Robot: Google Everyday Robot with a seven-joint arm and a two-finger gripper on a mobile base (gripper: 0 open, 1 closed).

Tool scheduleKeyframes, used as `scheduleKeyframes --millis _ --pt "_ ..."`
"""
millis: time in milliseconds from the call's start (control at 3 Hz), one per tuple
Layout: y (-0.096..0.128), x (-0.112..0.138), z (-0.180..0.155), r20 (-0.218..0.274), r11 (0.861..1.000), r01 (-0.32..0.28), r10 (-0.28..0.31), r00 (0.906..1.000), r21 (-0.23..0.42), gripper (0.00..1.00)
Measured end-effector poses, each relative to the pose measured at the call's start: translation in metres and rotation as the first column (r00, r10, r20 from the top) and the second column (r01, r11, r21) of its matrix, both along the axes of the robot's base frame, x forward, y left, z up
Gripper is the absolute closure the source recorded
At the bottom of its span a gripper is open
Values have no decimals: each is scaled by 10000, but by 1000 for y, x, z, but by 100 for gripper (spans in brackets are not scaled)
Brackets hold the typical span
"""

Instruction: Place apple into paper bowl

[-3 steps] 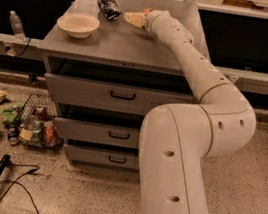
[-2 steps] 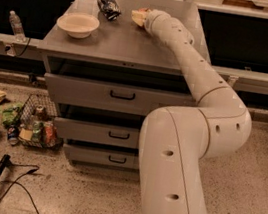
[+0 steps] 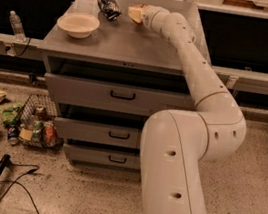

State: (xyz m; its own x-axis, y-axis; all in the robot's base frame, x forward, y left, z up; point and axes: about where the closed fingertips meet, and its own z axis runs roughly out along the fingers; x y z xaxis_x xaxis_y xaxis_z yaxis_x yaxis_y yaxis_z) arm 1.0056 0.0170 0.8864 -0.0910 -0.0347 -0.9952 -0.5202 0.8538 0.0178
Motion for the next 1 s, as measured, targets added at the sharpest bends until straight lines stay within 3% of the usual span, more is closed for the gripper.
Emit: scheduleKeyframes --millis 333,667,1000 --pt "20 -31 38 303 9880 -1543 1539 9876 120 100" --pt "55 -72 58 322 9445 -3281 3275 9443 152 100" --pt "99 -112 64 267 8746 -4837 4830 8752 326 100"
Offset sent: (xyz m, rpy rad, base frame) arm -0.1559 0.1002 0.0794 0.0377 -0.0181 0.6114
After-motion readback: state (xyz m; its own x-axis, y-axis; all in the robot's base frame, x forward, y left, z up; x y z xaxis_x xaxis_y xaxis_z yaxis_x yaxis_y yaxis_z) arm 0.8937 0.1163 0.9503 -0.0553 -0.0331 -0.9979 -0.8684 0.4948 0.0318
